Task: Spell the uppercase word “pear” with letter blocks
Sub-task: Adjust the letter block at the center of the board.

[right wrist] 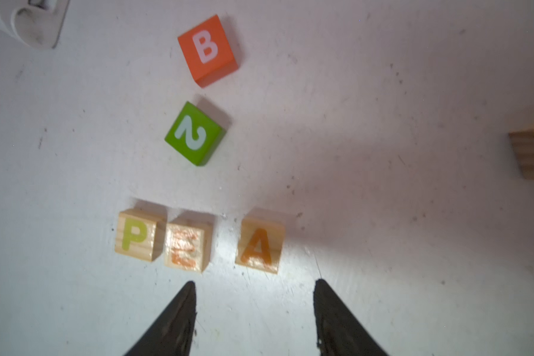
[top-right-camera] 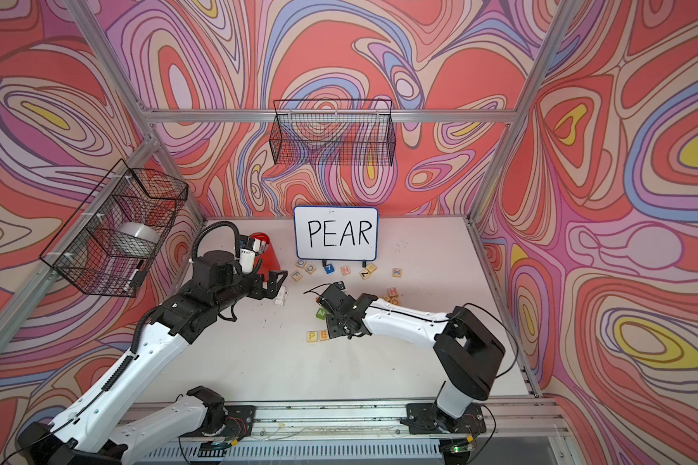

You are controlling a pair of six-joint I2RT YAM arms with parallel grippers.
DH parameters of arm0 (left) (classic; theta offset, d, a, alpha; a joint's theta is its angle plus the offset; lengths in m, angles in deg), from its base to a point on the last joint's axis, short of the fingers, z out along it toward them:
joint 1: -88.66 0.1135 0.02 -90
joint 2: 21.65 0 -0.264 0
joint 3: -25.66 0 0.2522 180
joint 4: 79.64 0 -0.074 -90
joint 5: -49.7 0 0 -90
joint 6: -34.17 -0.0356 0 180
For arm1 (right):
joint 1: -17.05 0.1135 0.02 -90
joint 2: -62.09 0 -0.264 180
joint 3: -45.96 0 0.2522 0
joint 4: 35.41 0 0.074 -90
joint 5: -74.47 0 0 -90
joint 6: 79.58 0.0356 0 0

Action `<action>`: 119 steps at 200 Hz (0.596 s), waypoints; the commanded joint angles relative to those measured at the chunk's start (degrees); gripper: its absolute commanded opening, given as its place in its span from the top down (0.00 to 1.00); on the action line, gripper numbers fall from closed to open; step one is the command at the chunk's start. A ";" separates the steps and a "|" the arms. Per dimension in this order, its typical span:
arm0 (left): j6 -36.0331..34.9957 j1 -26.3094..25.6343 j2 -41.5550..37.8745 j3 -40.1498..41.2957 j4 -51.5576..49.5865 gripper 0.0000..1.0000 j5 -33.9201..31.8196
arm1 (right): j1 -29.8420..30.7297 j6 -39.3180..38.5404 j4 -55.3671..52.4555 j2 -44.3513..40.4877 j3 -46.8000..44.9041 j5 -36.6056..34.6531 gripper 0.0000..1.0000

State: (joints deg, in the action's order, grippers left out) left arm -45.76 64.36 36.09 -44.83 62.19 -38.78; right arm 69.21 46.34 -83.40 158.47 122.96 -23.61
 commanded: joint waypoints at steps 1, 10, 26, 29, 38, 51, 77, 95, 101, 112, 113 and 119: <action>-0.40 -0.07 -1.61 -1.29 -0.64 0.00 0.17 | 0.05 1.95 -2.06 4.01 1.94 -0.11 0.38; -0.48 -0.07 -1.83 -1.28 -0.65 0.00 0.11 | 0.00 2.14 -2.21 4.76 2.22 -0.15 0.38; -0.49 -0.13 -2.16 -1.17 -0.56 0.00 -0.05 | -0.07 3.02 -2.82 6.71 2.72 -0.48 0.39; -0.49 -0.13 -2.18 -1.21 -0.56 0.00 -0.04 | -0.05 3.12 -2.79 6.91 2.76 -0.60 0.40; -0.49 -0.14 -2.23 -1.25 -0.62 0.00 -0.08 | -0.09 3.66 -2.94 7.48 2.98 -0.78 0.40; -0.49 -0.13 -2.28 -1.28 -0.64 0.00 -0.10 | -0.05 4.05 -2.79 8.25 3.25 -0.90 0.41; -0.62 -0.13 -2.30 -1.28 -0.65 0.00 -0.24 | -0.31 4.75 -2.28 9.48 3.18 -1.04 0.43; -0.66 -0.11 -2.36 -1.27 -0.62 0.00 -0.39 | -0.64 5.12 -1.84 9.92 2.77 -0.85 0.47; -0.66 -0.12 -2.39 -1.19 -0.65 0.00 -0.39 | -0.66 5.37 -1.88 9.95 2.76 -1.05 0.48; -0.68 -0.14 -2.28 -1.19 -0.64 0.00 -0.38 | -0.75 5.30 -1.69 9.90 2.76 -1.06 0.52; -0.72 -0.09 -2.28 -1.19 -0.60 0.00 -0.38 | -0.75 5.30 -1.74 9.89 2.76 -1.06 0.52; -0.74 -0.13 -2.28 -1.18 -0.59 0.00 -0.38 | -0.75 5.39 -1.94 9.96 2.89 -1.14 0.55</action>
State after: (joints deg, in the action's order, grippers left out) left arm -45.79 64.36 34.56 -44.83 62.19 -38.82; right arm 68.79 50.62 -85.22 167.12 124.69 -23.67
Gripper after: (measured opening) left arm 0.999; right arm 0.488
